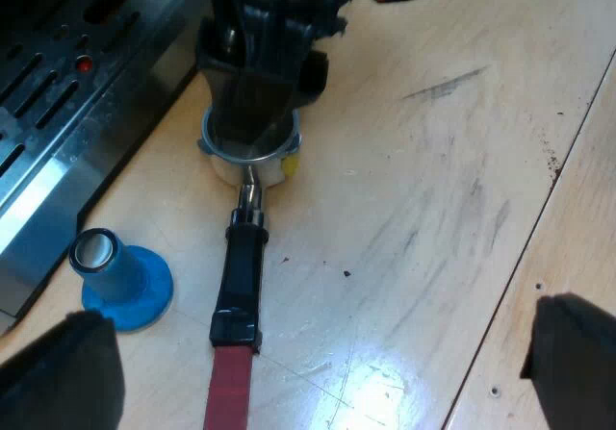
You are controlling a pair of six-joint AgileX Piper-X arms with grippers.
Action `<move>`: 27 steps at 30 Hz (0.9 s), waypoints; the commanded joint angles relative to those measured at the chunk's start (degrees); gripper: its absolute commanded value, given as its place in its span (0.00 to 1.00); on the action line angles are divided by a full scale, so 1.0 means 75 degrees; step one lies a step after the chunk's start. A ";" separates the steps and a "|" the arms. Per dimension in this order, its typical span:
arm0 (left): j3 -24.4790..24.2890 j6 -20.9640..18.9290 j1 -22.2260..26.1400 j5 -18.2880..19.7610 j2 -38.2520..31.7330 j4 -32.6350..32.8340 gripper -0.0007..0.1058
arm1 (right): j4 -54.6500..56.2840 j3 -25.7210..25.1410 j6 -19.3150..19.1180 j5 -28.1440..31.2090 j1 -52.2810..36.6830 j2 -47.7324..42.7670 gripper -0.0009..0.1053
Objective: Put the handle in the coffee machine
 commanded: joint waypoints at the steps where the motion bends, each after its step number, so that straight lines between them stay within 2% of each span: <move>1: -0.0018 -0.0005 -0.0022 -0.0117 -0.0014 -0.0035 0.82 | -0.0003 -0.0038 -0.0338 -0.0022 0.0000 0.0273 0.72; 15: -0.0018 -0.0005 -0.0022 -0.0056 -0.0014 -0.0035 0.82 | -0.0499 -0.0038 -0.0495 -0.0051 0.0000 0.1035 0.72; 27: -0.0018 -0.0005 -0.0022 -0.0056 -0.0014 -0.0035 0.82 | -0.0681 -0.0038 -0.0552 -0.0050 0.0000 0.1206 0.72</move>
